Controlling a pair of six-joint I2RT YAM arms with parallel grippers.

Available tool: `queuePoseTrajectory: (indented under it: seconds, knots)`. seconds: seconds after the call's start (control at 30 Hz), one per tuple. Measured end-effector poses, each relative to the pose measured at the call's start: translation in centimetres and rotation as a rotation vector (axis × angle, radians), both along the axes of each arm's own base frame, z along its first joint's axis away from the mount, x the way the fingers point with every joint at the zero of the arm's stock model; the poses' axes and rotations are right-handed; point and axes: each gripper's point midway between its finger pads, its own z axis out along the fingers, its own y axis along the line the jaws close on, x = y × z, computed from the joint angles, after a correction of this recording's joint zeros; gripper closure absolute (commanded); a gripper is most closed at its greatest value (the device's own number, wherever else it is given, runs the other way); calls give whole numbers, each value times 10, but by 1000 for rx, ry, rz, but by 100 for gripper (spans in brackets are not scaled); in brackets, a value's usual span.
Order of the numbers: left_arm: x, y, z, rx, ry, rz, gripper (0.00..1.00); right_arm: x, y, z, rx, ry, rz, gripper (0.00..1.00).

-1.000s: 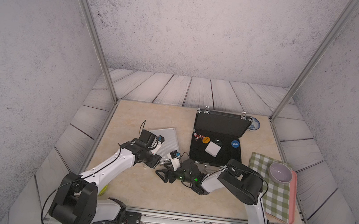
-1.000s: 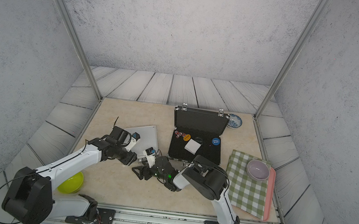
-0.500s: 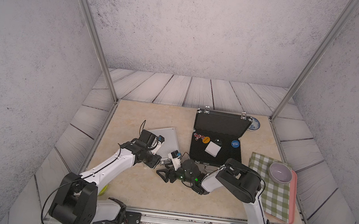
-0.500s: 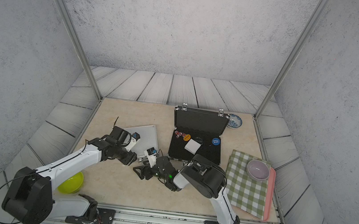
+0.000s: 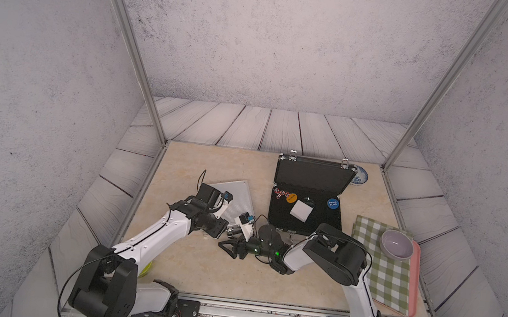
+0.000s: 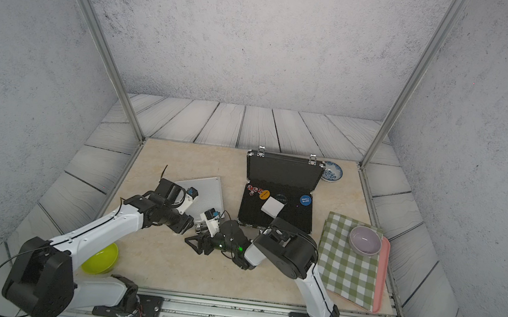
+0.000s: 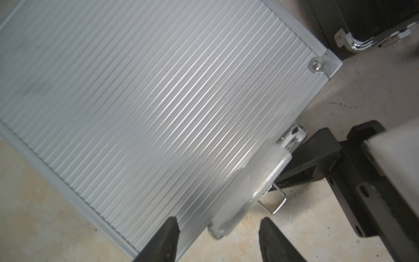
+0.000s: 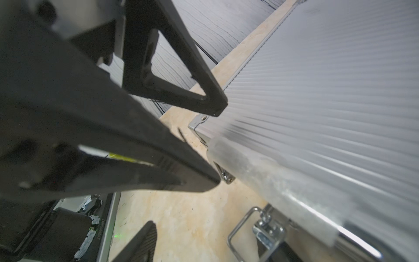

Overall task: Open the poker set cases
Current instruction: Open the case lid on the poker set case.

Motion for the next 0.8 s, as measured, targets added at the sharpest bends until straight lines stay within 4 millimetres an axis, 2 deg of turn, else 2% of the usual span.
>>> queuePoseTrajectory:
  seconds: [0.4, 0.53, 0.63, 0.8]
  knots:
    - [0, 0, 0, 1, 0, 0, 39, -4, -6, 0, 20, 9, 1, 31]
    - [1, 3, 1, 13, -9, 11, 33, -4, -6, 2, 26, 10, 1, 29]
    - [5, 11, 7, 33, -40, 58, 27, -4, -6, 2, 26, 10, 0, 28]
    - [10, 21, 24, 30, -100, 142, 25, -4, -6, 2, 26, 10, 0, 27]
